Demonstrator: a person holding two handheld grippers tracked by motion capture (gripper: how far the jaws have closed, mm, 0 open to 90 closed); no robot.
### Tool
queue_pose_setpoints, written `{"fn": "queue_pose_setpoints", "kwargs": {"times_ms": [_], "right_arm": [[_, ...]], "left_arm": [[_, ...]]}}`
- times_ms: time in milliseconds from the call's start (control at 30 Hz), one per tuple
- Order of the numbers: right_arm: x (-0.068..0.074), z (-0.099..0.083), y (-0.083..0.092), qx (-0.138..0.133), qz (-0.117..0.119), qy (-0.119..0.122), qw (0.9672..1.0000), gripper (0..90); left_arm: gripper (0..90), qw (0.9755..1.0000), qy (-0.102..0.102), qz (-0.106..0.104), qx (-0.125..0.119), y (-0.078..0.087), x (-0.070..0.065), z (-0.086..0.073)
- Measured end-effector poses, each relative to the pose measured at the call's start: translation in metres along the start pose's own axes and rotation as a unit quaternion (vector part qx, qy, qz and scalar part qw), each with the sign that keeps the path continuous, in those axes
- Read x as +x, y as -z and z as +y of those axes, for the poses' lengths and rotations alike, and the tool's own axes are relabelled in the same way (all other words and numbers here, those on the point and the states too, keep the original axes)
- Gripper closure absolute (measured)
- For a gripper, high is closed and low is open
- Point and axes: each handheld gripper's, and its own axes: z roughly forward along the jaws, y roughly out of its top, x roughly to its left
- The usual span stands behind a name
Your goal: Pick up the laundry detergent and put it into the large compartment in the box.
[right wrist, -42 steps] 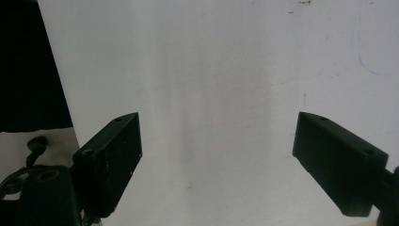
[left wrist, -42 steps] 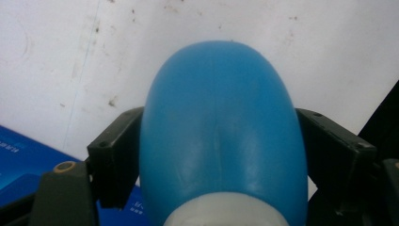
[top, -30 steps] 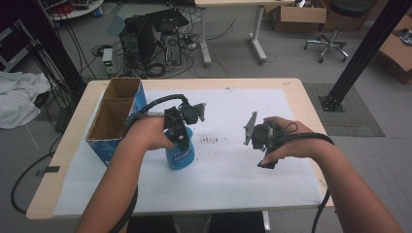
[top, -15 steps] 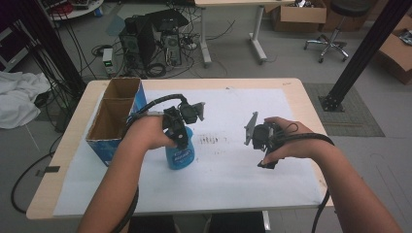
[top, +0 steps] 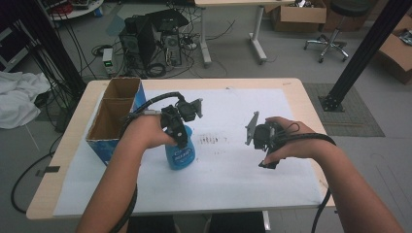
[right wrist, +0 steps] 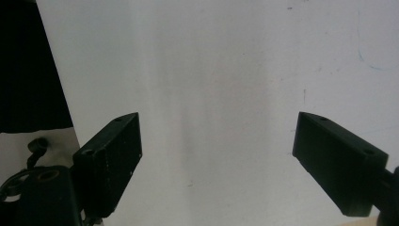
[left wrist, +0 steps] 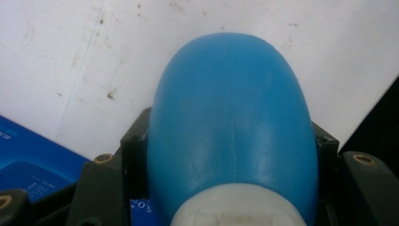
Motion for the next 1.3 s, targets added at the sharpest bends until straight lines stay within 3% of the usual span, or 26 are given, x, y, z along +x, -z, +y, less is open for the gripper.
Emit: {"fn": "queue_pose_setpoints", "kwargs": {"times_ms": [133, 400, 567, 767, 1033, 1167, 1300], "right_arm": [[0.001, 0.0, 0.003, -0.005, -0.003, -0.001, 1.0, 16.4], [0.001, 0.0, 0.006, -0.006, -0.006, 0.0, 1.0, 16.5], [0.0, 0.001, 0.005, -0.005, -0.006, 0.001, 1.0, 16.4], [-0.002, 0.002, 0.006, -0.008, -0.007, 0.002, 0.9999, 16.5], [-0.002, 0.003, 0.006, -0.006, -0.005, 0.001, 1.0, 16.5], [-0.003, 0.004, 0.007, -0.006, -0.006, 0.004, 1.0, 16.5], [-0.003, 0.005, 0.006, -0.008, -0.005, 0.004, 0.9999, 16.5]], "left_arm": [[38.7, 0.9999, 0.009, -0.006, 0.001, 0.012, 0.0, 0.0], [38.6, 0.9991, 0.039, 0.008, 0.011, 0.05, 0.002, -0.004], [38.7, 0.9964, 0.082, 0.017, 0.001, 0.081, 0.009, -0.009], [38.7, 0.9943, 0.105, 0.019, -0.001, 0.108, 0.012, -0.011], [38.6, 0.9892, 0.147, 0.01, -0.003, 0.132, 0.021, -0.018], [38.6, 0.9847, 0.174, 0.011, -0.003, 0.142, 0.026, -0.024], [38.6, 0.9818, 0.19, 0.011, 0.004, 0.15, 0.033, -0.031]]}}
